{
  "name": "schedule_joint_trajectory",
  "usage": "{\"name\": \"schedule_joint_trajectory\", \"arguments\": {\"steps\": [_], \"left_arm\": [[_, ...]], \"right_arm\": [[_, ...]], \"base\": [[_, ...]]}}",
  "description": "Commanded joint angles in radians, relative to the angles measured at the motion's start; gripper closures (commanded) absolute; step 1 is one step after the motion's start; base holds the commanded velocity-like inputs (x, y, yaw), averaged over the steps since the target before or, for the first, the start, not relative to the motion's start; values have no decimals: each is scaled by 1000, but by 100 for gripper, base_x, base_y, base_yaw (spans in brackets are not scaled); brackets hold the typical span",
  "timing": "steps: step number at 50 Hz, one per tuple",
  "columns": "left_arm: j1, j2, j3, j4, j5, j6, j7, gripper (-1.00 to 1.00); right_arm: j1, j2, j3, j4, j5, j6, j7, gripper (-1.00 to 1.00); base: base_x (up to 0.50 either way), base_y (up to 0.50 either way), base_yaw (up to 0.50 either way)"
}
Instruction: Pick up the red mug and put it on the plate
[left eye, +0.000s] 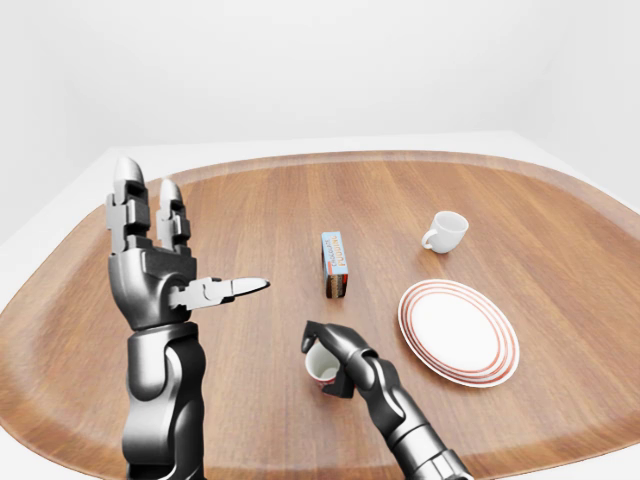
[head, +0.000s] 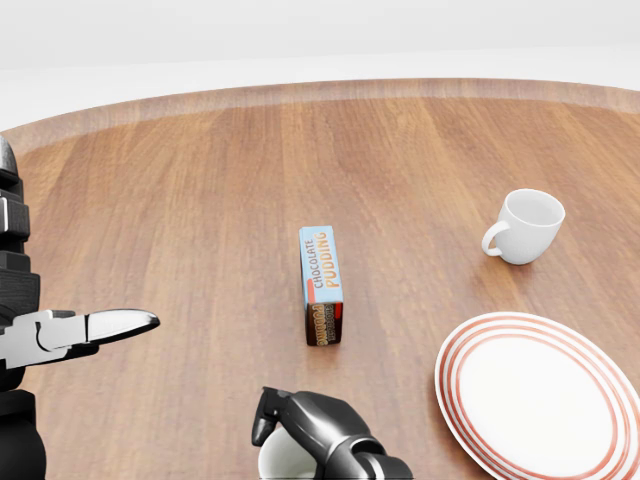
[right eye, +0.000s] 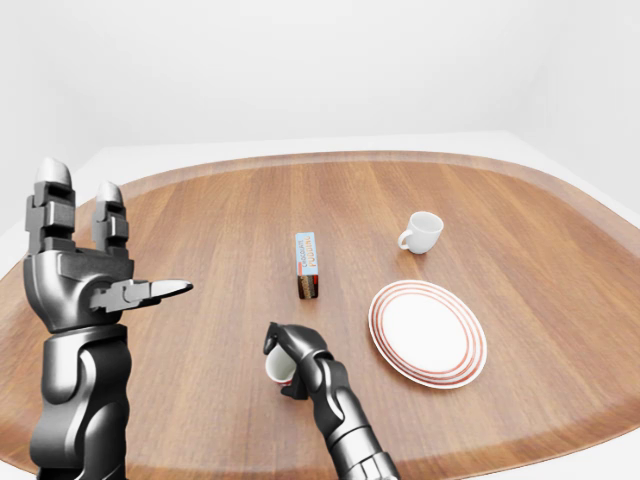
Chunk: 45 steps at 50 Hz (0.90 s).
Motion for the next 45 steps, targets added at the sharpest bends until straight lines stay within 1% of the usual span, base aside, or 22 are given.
{"name": "schedule_joint_trajectory", "arguments": {"steps": [1,5,10,18,23,34,45], "left_arm": [[-3,5,11,-8,-9,0,1,-100],[2,5,13,-12,-9,0,1,-100],[0,6,16,-12,-10,0,1,-100],[-1,7,16,-9,-9,0,2,-100],[1,6,15,-10,-7,0,2,-100],[-2,7,18,-1,-6,0,2,-100],[-2,8,18,4,-3,0,1,-100]], "right_arm": [[-10,-15,-19,-139,106,36,-55,100],[-20,-22,-40,-295,115,36,5,100],[-30,-35,-44,-438,109,36,78,100],[-20,-63,-69,-539,127,36,124,100],[-5,-81,-85,-544,140,36,113,100],[14,-143,-164,-577,157,36,112,100],[52,-188,-227,-617,173,36,111,100]], "base": [[0,0,0],[0,0,0],[0,0,0],[0,0,0],[0,0,0],[0,0,0],[0,0,0]]}}
